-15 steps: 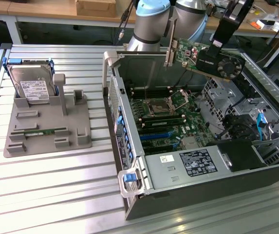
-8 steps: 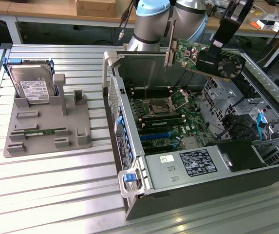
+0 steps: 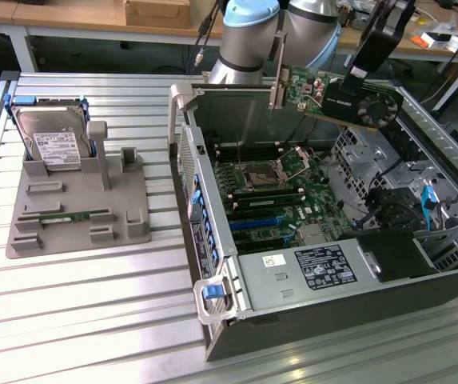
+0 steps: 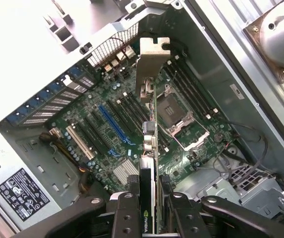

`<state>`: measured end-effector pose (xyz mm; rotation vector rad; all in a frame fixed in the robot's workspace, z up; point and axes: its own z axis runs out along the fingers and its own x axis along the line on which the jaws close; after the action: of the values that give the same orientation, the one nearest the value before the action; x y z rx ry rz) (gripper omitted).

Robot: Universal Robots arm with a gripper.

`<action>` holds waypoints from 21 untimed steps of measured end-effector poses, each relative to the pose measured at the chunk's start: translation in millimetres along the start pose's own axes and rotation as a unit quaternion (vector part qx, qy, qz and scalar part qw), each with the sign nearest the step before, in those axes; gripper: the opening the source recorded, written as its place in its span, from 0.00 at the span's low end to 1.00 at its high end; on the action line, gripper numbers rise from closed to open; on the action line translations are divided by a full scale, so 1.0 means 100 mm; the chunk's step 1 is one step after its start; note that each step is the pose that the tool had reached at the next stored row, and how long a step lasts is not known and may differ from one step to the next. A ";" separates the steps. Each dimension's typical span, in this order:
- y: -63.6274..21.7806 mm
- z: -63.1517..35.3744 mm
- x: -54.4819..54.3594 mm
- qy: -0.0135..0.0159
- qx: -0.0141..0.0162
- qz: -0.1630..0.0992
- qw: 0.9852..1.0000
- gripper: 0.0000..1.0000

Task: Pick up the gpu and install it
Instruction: 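Insert the gpu into the slot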

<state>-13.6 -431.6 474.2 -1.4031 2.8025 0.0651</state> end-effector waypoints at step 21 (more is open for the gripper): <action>0.000 0.000 0.00 0.002 -0.001 -0.057 0.998 0.27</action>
<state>-13.6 -431.6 474.2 -1.5623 2.7197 0.0656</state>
